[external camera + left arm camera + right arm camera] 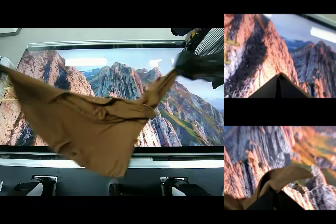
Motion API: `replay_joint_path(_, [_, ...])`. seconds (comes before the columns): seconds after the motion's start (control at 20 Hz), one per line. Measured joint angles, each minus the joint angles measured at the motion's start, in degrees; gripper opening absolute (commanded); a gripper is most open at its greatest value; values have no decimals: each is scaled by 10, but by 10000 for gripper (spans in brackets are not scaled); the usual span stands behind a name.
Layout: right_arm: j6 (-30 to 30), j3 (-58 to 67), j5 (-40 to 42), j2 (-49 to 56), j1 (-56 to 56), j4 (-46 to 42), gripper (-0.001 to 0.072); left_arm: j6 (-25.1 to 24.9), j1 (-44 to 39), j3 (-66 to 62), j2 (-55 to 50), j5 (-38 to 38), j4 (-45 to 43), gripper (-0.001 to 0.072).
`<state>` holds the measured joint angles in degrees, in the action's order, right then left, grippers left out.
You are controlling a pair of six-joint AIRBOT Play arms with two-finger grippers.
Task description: Fold the clothes and pants, and hang the long-sleeved shirts on hangers.
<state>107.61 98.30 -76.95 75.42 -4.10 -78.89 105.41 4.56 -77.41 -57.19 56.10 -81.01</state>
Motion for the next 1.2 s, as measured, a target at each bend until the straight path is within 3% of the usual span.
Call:
replay_joint_path(0.15, [-11, 0, 92, 152, 0, 75, 35, 0, -18, 25, -131, -45, 8, 14])
replay_joint_path(0.3, [-24, 0, 172, 252, 0, 151, 102, 0, -29, 18, -240, -79, 18, 13])
replay_joint_path(0.35, [-27, 0, 189, 273, 0, 169, 155, 0, -31, 11, -269, -85, 21, 13])
replay_joint_path(0.55, [-72, 0, 178, 293, 11, 206, 500, -11, -35, -14, -331, -95, 29, 13])
replay_joint_path(0.9, [-181, -40, -31, 169, 94, 157, 540, -39, -31, -47, -348, -26, 32, 13])
replay_joint_path(1.05, [-192, -166, -59, 86, 102, 159, 540, -43, -29, -50, -348, 11, 32, 13])
replay_joint_path(1.2, [-196, -337, -37, 5, 74, 186, 547, -44, -28, -51, -348, 40, 32, 14])
